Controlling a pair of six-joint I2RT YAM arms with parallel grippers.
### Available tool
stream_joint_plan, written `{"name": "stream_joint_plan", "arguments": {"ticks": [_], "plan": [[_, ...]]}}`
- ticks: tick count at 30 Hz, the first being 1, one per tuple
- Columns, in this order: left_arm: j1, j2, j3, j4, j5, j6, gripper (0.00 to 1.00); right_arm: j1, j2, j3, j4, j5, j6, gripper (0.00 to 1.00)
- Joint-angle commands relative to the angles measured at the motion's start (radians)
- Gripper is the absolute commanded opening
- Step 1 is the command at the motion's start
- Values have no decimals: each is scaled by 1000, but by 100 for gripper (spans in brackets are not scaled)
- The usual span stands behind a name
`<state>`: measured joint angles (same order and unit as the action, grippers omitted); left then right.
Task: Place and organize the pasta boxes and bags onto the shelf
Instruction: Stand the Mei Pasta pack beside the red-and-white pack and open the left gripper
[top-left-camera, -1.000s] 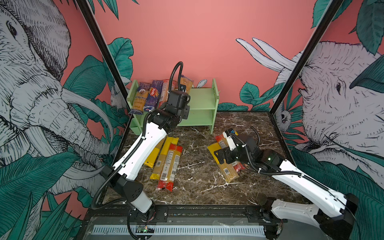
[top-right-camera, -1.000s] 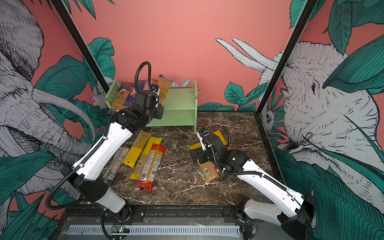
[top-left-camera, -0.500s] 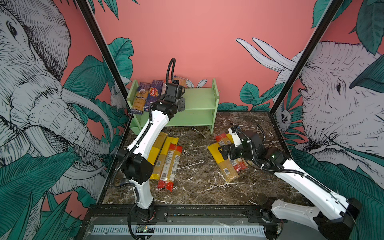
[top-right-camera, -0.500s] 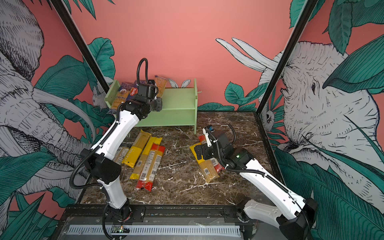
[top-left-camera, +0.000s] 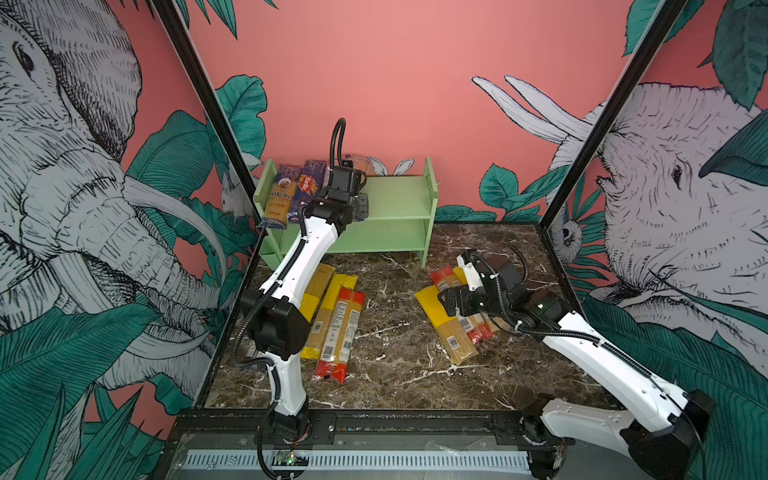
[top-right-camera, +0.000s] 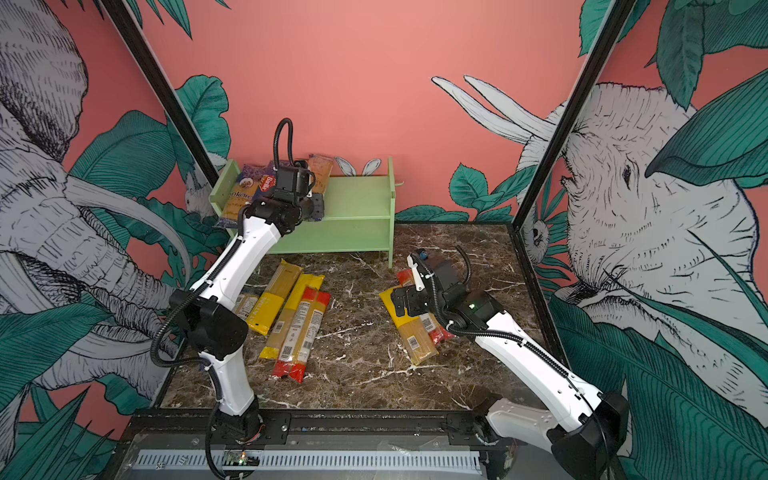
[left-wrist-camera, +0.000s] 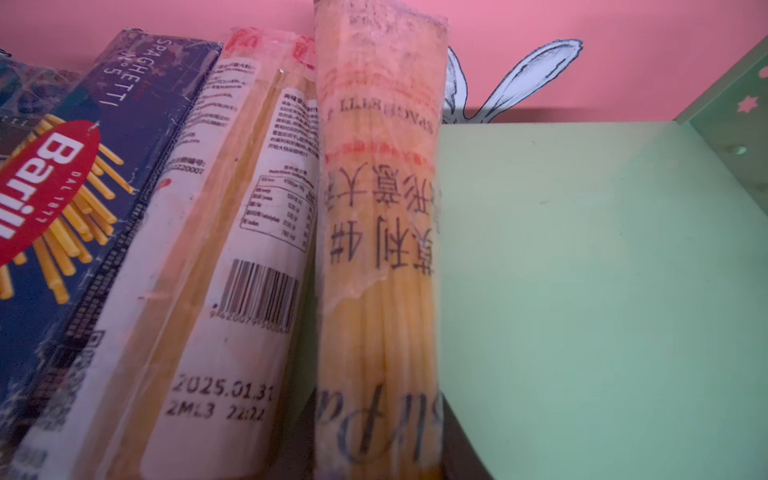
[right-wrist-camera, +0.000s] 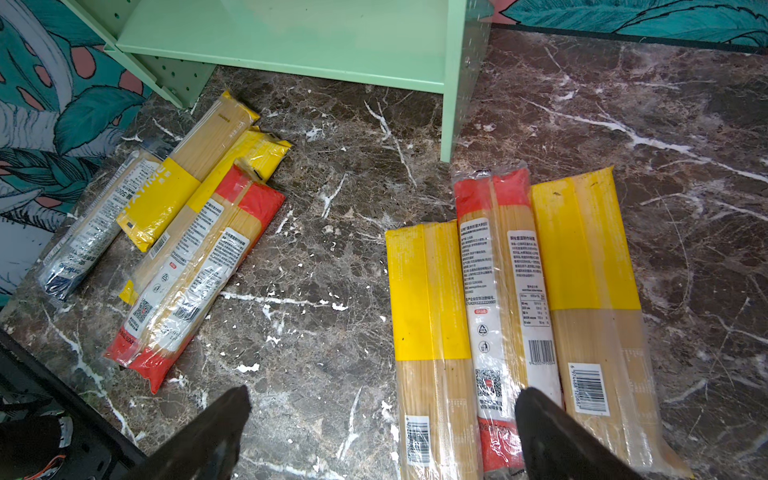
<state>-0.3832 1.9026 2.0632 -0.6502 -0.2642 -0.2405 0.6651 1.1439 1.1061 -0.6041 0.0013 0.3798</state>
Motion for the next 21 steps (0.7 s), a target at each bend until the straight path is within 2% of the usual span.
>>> {"name": "stream_joint_plan", "arguments": {"ticks": [1,5,7,9,10,16,21], "plan": [[5,-33,77,169,11,-14,9,-12,9,27,8,-17,-10,99],[6,-27,78,178,27,-14,16,-21,23,35,6,-29,-10,99],[6,-26,77,179,43,-15,23,-24,25,35,7,-33,-11,99],[6,-30,74,176,56,-19,38,-28,26,38,7,-35,-10,99],[6,-33,69,177,61,-19,41,-30,27,39,7,-35,-11,99],[7,-64,27,193,70,-31,52,-41,39,47,7,-39,-15,99],[6,-98,-8,200,97,-50,56,-41,36,52,4,-43,-16,99]]}}
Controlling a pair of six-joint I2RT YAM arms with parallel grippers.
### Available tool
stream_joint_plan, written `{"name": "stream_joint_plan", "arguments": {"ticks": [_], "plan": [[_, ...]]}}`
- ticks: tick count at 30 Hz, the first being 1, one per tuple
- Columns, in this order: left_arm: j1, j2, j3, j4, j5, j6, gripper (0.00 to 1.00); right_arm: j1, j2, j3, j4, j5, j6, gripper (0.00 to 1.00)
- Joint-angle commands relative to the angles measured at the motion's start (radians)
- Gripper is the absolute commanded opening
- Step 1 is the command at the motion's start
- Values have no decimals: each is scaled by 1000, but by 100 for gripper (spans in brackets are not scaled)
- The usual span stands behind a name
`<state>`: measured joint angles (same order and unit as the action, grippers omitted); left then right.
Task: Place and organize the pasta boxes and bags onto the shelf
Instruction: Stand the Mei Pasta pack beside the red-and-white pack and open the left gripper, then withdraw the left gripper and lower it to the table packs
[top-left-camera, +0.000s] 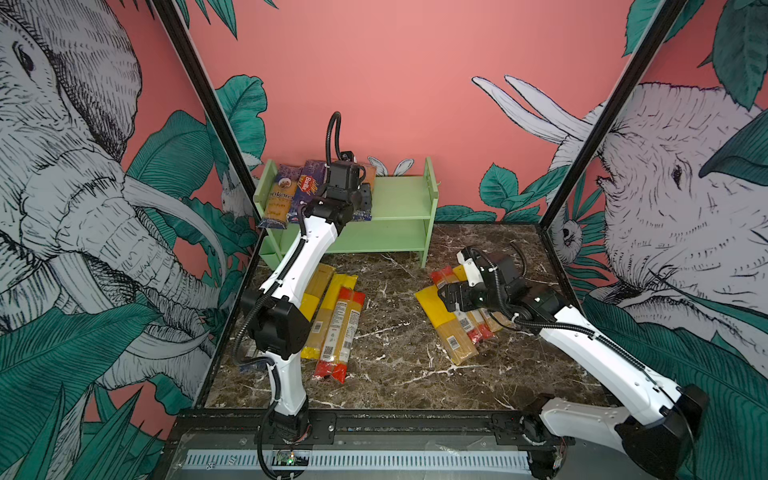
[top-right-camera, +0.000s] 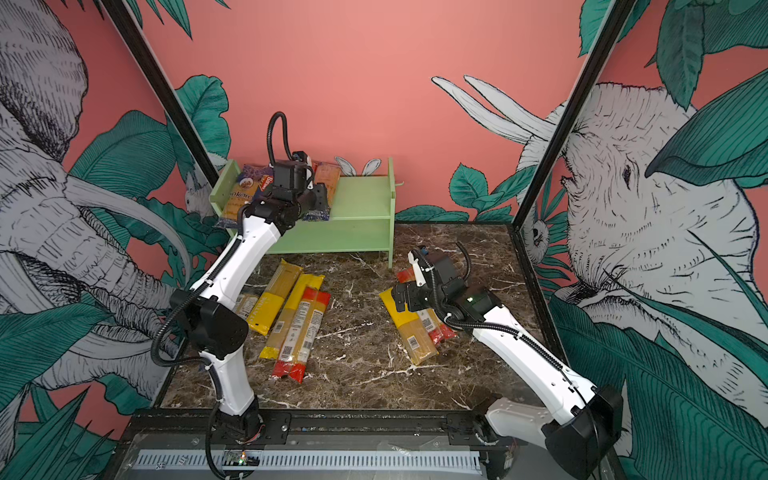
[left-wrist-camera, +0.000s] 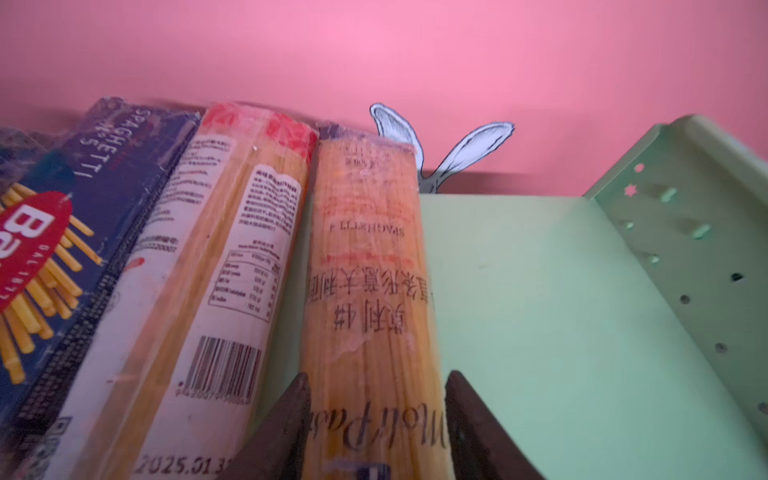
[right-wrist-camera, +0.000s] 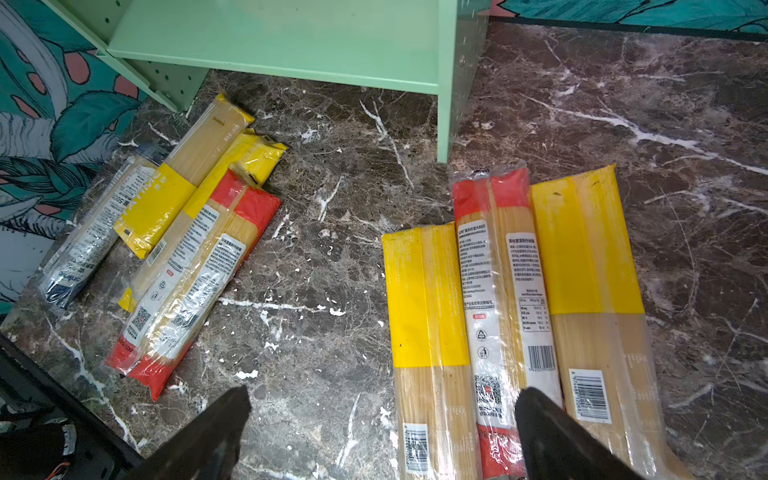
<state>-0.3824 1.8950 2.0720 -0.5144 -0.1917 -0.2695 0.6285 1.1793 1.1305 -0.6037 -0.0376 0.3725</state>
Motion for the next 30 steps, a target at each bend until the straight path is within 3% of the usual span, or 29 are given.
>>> {"name": "stream_joint_plan", "arguments": {"ticks": [1,7,12,17,24,30], "plan": [[4,-97,-25,68,32,-27,57,-5,-1,28,3,-3,-7,99],[-14,-172,-92,79,37,-40,61,-5,-20,24,-10,-4,3,99],[-80,-297,-236,79,-48,-11,65,-4,-40,1,-14,-5,7,99],[-159,-469,-473,75,-139,-10,67,-2,-75,-42,-13,-14,23,99],[-198,-700,-816,22,-182,-86,68,18,-109,-63,-27,-12,35,99],[-220,-884,-1102,-46,-191,-199,69,119,-83,-50,-15,36,60,99]]}}
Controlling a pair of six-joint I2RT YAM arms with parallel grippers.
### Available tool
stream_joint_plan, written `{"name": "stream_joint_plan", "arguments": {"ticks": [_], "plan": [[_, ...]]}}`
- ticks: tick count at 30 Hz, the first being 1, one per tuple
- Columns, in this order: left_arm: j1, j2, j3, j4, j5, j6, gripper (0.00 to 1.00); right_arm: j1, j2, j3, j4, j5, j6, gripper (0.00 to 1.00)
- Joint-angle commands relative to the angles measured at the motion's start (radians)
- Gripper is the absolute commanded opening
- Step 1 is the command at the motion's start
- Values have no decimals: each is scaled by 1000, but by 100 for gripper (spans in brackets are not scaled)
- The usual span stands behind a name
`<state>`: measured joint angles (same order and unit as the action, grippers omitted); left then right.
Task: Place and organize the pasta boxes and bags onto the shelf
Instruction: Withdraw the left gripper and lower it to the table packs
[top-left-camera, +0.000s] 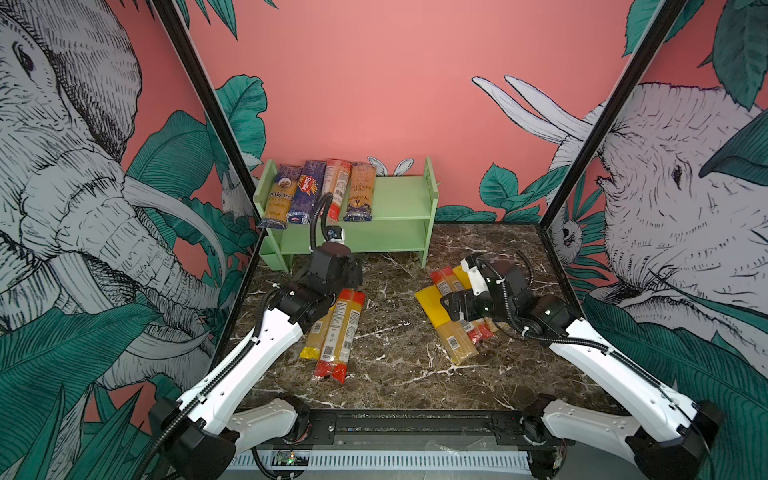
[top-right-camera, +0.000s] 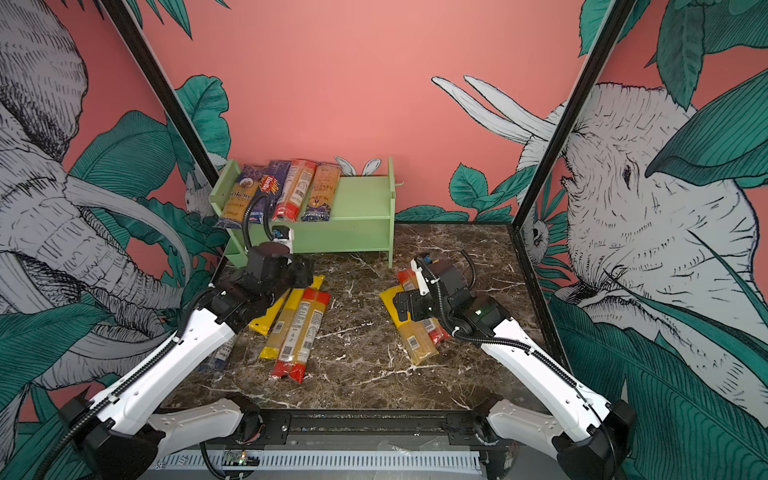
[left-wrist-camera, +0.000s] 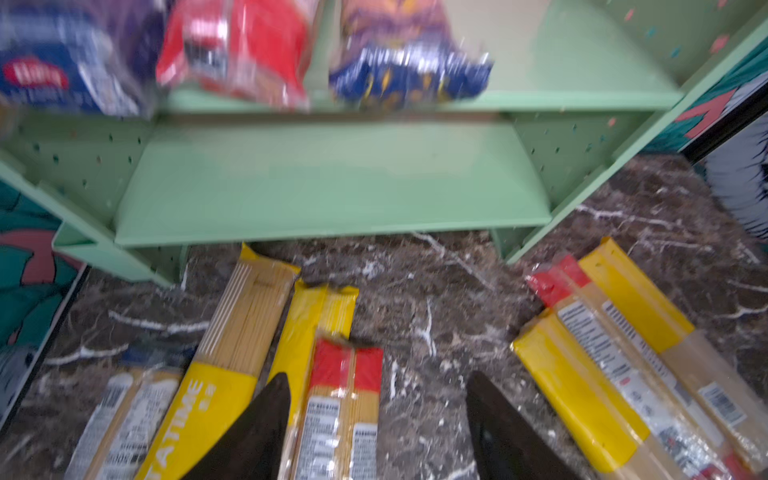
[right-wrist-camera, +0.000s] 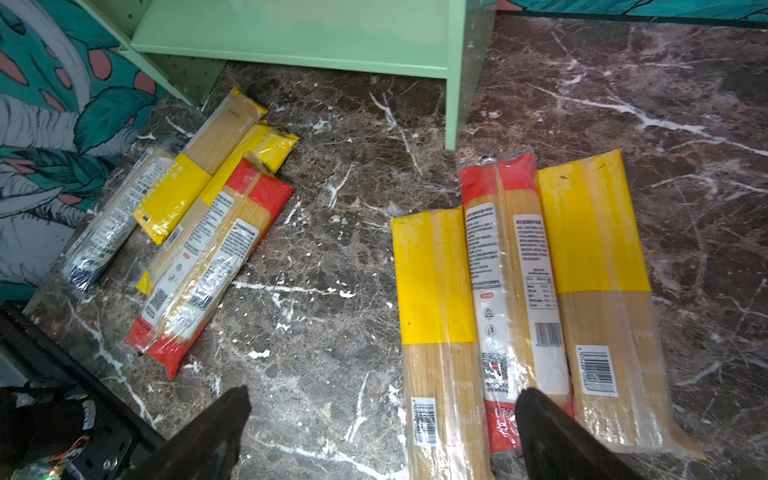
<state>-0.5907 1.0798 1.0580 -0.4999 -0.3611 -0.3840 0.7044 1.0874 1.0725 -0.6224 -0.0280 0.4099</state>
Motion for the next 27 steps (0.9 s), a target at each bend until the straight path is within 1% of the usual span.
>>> {"name": "stream_joint_plan", "arguments": {"ticks": [1,5,9,10,13,15,18,20,23,27], "plan": [[-19,-102,-136,-67,-19,-106,69,69,23,8,15,27,31,99],[-62,-192,-276,-132,-52,-186,69,146,78,17,46,35,54,99],[-104,-234,-357,-205,-84,-275,70,181,110,35,62,38,63,99],[-145,-234,-371,-223,-100,-298,70,187,116,43,62,43,62,99],[-225,-223,-402,-264,-159,-359,71,203,130,62,60,53,61,99],[-260,-209,-431,-263,-161,-394,73,211,135,72,56,57,62,99],[-290,-190,-484,-239,-141,-433,87,220,134,79,45,65,63,99],[-300,-184,-524,-214,-126,-457,89,224,126,79,36,77,64,99],[-305,-176,-581,-183,-113,-480,95,225,108,70,33,85,72,99],[-307,-151,-639,-132,-87,-490,98,225,100,75,23,91,73,99]]}}
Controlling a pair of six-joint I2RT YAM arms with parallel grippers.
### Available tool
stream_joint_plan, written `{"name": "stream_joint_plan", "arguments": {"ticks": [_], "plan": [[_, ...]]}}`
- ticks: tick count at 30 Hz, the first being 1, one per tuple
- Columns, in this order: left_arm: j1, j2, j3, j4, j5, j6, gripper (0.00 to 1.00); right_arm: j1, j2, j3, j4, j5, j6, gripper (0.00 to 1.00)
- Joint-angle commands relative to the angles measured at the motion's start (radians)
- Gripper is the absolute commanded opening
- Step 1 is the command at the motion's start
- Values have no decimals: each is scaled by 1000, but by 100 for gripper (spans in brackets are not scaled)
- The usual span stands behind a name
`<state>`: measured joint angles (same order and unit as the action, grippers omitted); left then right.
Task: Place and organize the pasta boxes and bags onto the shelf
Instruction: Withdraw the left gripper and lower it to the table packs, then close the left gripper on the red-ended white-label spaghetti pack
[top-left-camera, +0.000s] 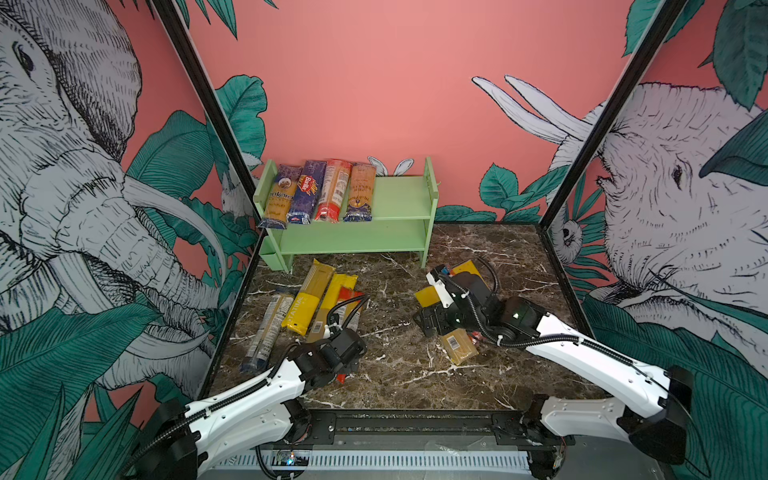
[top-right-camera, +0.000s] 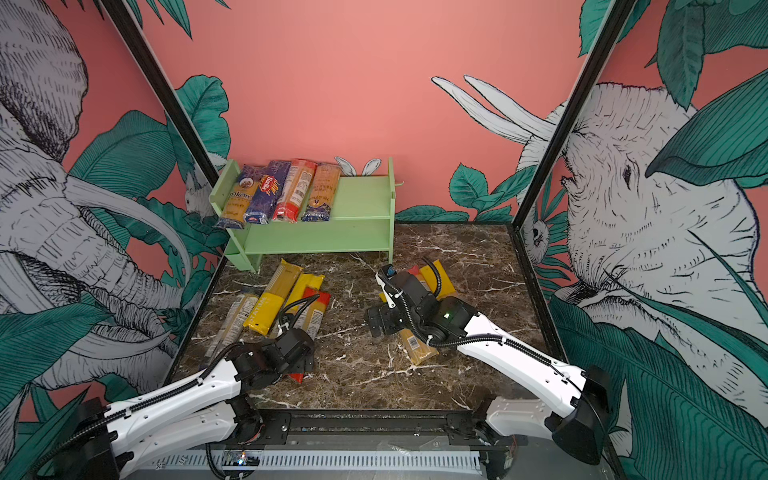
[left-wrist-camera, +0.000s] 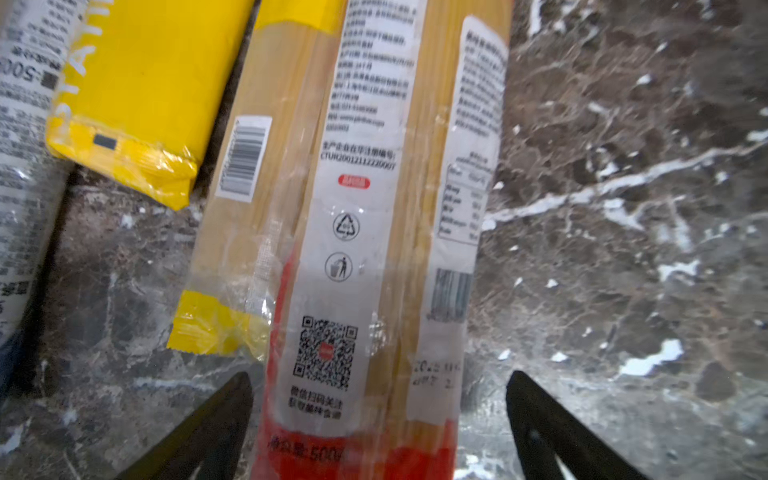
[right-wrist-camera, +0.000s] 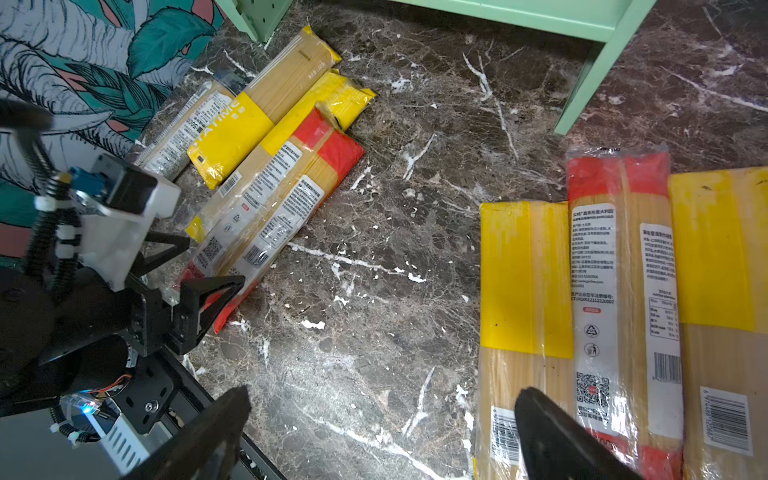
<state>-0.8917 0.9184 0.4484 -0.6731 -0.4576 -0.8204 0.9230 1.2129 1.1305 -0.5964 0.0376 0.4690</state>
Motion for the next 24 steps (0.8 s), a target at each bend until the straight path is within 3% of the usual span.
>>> {"name": "stream_joint_plan", "arguments": {"ticks": [1,17,21,24], "plan": [[-6,18,-38,54,13,-54,98,8,-24,19,-5,25,13,99],[-10,245,-56,229,69,-47,95,8,-47,-3,-8,36,17,99],[-12,328,-48,272,88,-45,88,8,-56,-12,-14,42,17,99],[-16,392,-48,312,107,-47,70,6,-69,-19,-18,50,17,99]]}}
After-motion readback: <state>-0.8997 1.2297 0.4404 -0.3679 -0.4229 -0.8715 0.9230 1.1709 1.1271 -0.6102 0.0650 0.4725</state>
